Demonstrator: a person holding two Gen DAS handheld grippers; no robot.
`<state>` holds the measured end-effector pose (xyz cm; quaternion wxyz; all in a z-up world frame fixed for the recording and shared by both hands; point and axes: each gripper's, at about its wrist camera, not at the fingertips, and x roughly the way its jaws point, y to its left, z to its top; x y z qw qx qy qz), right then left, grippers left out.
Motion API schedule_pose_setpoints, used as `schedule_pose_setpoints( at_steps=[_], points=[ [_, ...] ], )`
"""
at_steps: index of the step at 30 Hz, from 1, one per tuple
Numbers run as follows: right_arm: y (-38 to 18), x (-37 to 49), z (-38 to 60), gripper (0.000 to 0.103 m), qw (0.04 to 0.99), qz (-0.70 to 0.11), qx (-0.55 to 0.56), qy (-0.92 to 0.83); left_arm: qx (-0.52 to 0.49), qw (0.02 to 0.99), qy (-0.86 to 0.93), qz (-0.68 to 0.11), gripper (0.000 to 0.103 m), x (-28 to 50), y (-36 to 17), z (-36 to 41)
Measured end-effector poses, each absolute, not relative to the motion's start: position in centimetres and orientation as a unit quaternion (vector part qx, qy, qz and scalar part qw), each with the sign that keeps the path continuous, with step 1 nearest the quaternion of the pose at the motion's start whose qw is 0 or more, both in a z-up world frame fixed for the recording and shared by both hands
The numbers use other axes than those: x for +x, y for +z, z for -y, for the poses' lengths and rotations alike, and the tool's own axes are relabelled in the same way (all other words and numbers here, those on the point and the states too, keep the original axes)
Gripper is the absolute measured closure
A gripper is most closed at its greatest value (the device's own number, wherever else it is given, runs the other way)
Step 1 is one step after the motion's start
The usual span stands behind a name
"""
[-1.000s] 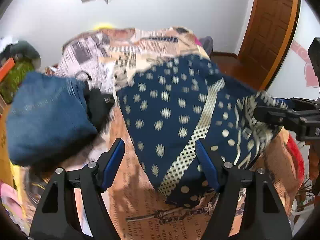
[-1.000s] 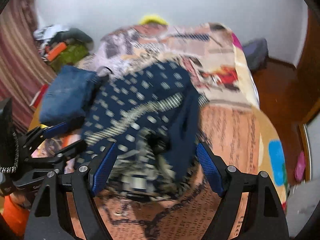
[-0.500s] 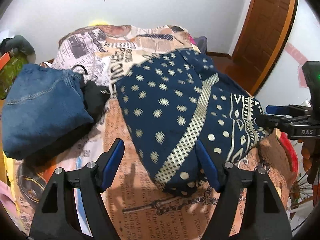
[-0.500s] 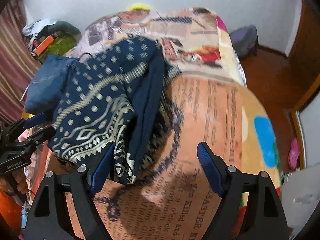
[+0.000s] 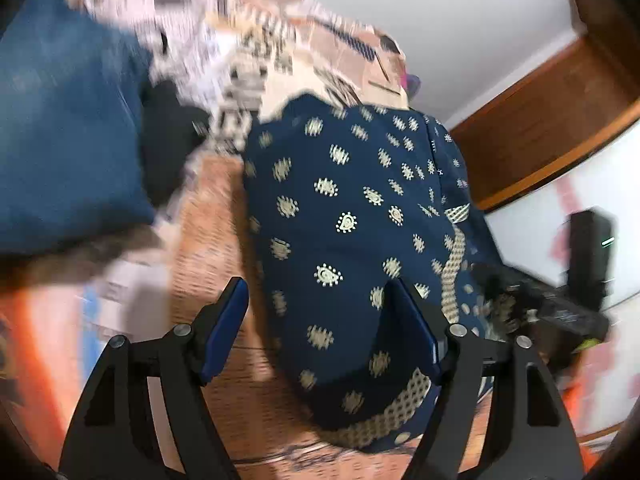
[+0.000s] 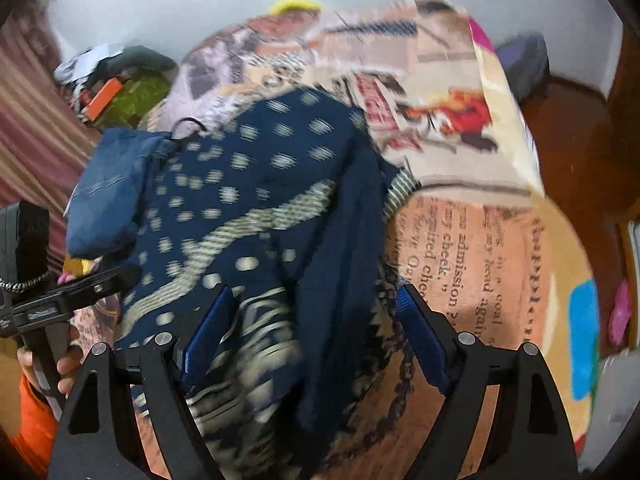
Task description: Fold large clothes
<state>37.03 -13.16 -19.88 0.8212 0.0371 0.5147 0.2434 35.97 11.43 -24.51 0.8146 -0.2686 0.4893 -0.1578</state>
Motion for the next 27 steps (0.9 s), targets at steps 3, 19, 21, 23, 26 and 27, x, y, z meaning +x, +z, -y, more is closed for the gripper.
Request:
schedule_pose_setpoints(
  at_steps=[3,19,21,23,26,27],
  points=[
    [-21.5,38.2,13.9,0.022,0.794,-0.545,0.074,0.259,-0.314,0.788,-0.179,-0.499,0.022,37.5,-26.2,-11.6],
    [-22.5,39.6,13.3,0.047,0.742,-0.572,0.142,0.319,-0.341,0.774,-0.198,-0.495,0.032,39.1,-26.8,-10.1],
    [-22.3,39.8,13.2,0.064,0.735,-0.576,0.156,0.321,-0.314,0.790,-0.192,-0.490,0.039,38.4,-25.4,-9.8],
    [-21.8,39.3,13.3,0.071,0.727,-0.575,0.180,0.330,-0.294,0.804,-0.192,-0.480,0.046,37.6,-23.7,-9.8],
    [-20.4,38.7,12.3,0.073,0.733,-0.568,0.170,0.333,-0.281,0.816,-0.200,-0.464,0.052,36.7,-21.2,-10.3],
    [-19.9,38.5,11.8,0.073,0.736,-0.564,0.166,0.335,-0.274,0.823,-0.200,-0.456,0.052,36.3,-20.1,-10.7]
  ],
)
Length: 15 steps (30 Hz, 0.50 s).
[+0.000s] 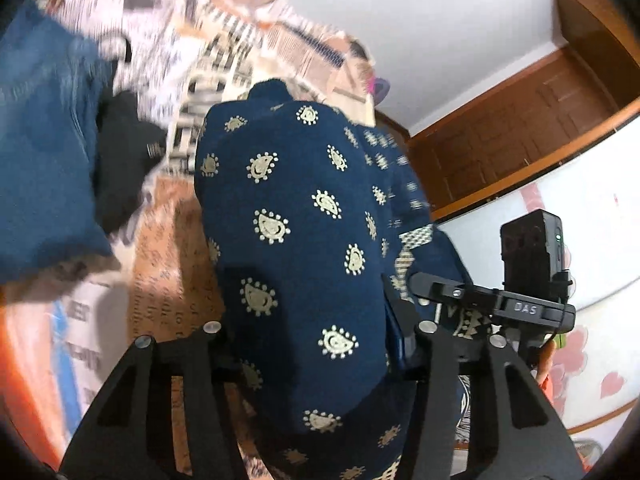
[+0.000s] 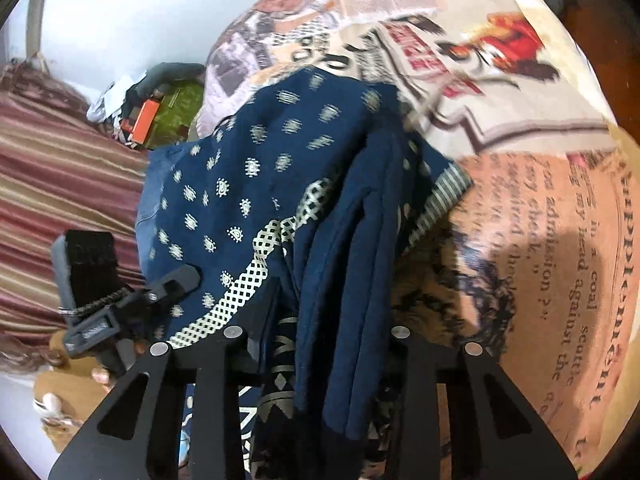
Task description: Fold large clothes
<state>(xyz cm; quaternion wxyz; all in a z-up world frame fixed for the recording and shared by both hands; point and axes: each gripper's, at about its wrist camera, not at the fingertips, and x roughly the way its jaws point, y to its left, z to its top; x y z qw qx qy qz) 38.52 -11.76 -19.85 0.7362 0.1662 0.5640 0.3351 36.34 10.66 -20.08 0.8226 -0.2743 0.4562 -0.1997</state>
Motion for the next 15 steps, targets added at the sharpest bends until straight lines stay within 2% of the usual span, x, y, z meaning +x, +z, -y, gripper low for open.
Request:
schedule_pose_setpoints(
  at_steps=[10,15],
  points=[
    [-10.5,37.4,3.0,0.073,0.774,-0.469,0.124,0.407,-0.245,0.890,-0.172,-0.344,0.052,31.9,-9.3,-19.6],
    [-7.8,37.6,-2.7,0.073,0.775,-0.431,0.114,0.448,-0.236,0.912,-0.140,-0.304,0.052,30.5,-6.2,-25.6]
  ],
)
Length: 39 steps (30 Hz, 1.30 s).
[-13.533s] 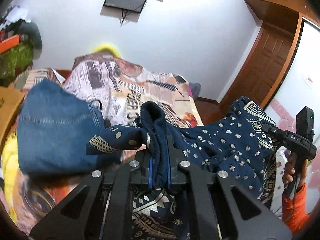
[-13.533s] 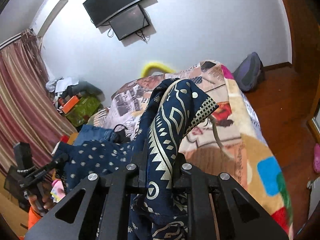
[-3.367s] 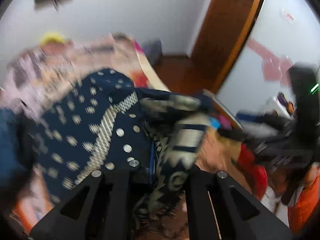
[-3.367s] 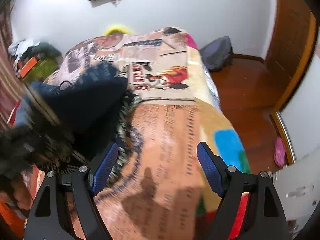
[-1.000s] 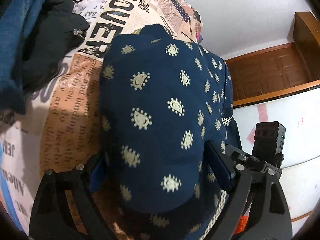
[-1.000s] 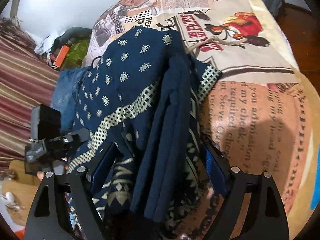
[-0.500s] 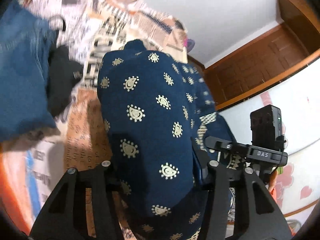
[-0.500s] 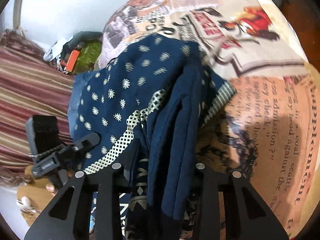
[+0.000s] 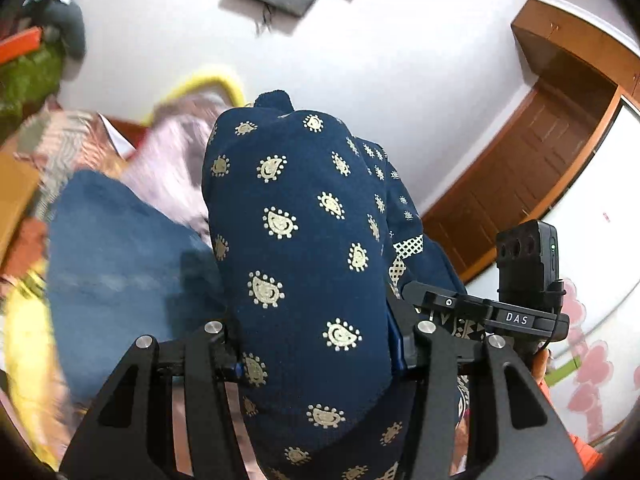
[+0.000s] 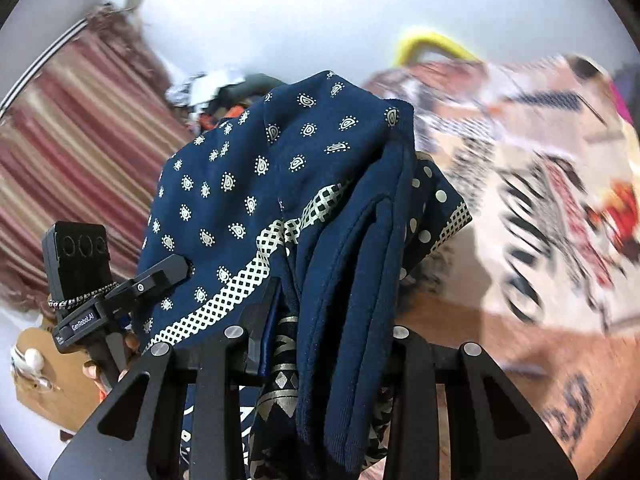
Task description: Fold large clothes
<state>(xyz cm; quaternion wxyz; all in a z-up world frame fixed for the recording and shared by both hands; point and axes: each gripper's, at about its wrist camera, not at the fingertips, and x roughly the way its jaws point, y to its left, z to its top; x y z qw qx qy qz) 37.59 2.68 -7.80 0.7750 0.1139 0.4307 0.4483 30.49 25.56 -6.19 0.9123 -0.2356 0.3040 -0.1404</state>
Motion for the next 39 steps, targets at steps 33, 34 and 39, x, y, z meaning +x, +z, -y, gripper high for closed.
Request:
schedule_pose_setpoints(
  at_steps=[33,34,39],
  points=[
    [-13.2,35.9,-13.7,0.062,0.827,-0.394,-0.055,0.397,-0.137,0.933,0.059,-0.328,0.034,27.8,-13.1,-34.0],
    [-11.9,34.9,-12.9,0.062,0.834,-0.377,-0.047,0.401,-0.129,0.938,0.060,-0.316,0.034,26.9,-12.3,-33.4],
    [-6.5,30.4,-10.2,0.062,0.862,-0.296,-0.023,0.411,-0.075,0.967,0.066,-0.234,0.034,20.3,-6.5,-28.7]
  ],
)
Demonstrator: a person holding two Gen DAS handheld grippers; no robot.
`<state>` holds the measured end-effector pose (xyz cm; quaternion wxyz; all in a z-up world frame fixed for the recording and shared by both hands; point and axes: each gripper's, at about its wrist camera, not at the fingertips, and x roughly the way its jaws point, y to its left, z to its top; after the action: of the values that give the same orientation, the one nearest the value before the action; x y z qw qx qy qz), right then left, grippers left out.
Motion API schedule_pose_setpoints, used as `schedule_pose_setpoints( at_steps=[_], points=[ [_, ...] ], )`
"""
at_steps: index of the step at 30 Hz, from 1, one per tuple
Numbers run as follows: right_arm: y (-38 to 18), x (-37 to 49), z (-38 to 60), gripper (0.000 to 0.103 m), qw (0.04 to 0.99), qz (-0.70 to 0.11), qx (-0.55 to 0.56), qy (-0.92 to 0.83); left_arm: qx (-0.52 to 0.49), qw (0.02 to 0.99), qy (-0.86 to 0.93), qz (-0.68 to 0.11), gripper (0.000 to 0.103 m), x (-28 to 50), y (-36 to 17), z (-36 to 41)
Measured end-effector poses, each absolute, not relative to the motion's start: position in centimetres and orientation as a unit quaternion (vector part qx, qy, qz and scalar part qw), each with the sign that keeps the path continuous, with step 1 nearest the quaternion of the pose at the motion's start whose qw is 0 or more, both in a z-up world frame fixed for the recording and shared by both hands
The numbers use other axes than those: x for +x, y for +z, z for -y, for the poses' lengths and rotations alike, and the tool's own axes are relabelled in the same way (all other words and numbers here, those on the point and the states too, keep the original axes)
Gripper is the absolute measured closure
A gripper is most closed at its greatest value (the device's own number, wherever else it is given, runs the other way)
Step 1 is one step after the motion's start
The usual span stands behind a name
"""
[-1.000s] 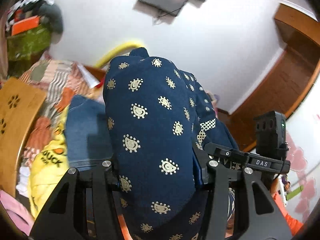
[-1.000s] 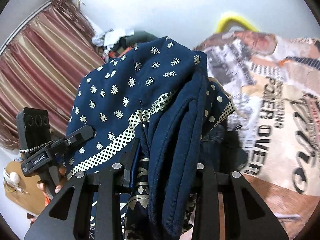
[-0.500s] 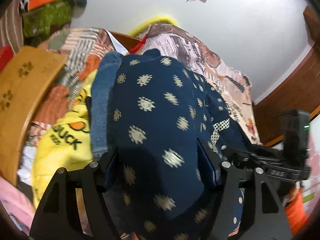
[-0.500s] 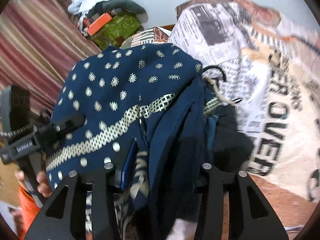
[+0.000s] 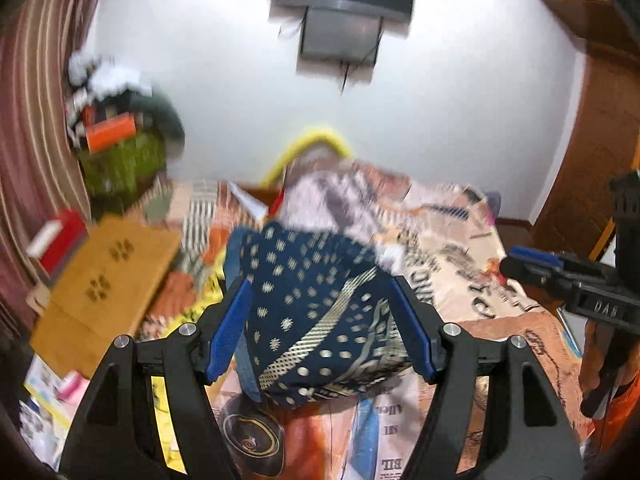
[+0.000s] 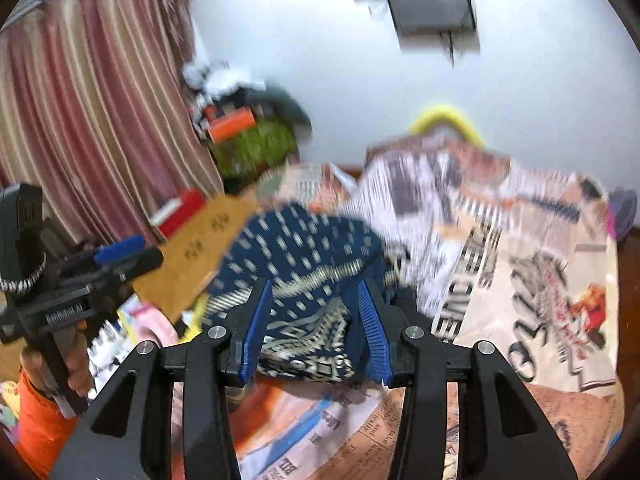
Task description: Fold large clothes
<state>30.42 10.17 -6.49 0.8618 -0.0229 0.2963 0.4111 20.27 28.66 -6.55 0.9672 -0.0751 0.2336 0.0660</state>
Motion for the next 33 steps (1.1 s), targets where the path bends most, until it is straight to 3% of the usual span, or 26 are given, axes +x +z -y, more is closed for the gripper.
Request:
schedule_pose_setpoints(
  at_steps=[8,15,17,18,20,22,28,33],
  points=[
    [0.4,19.5,-4.9,0.062,0.895,-0.141,-0.002,0.423,-0.021,0.991,0.085,-0.103,0.034,10.1,-1.2,-21.9],
    [1.3,12.7,-2.9,0.061,0.908,-0.059,0.003,0.415,-0.023,0.992,0.121,-0.021,0.032,3.2,-1.1,-18.0],
    [1.0,11.8,-2.7,0.052,0.911,-0.056,0.003,0.409,-0.027,0.991,0.131,-0.014,0.026,2.4,-1.5,-17.6],
    [0.8,11.5,-2.6,0.048,0.911,-0.056,0.005,0.408,-0.028,0.990,0.138,-0.011,0.019,1.9,-1.8,-17.3],
    [0.3,11.5,-2.8,0.029,0.916,-0.056,0.006,0.397,-0.029,0.988,0.153,-0.006,0.009,1.3,-2.2,-17.0],
    [0.0,11.5,-2.8,0.018,0.924,-0.054,0.006,0.379,-0.028,0.986,0.162,-0.005,0.001,0.8,-2.5,-16.7],
    [-0.1,10.9,-2.7,0.003,0.934,-0.055,0.000,0.352,-0.035,0.986,0.163,-0.010,0.000,0.1,-3.2,-16.2],
    [-0.2,10.8,-2.3,0.002,0.938,-0.054,-0.001,0.343,-0.040,0.986,0.163,-0.015,0.001,0.0,-3.7,-16.0]
  ],
)
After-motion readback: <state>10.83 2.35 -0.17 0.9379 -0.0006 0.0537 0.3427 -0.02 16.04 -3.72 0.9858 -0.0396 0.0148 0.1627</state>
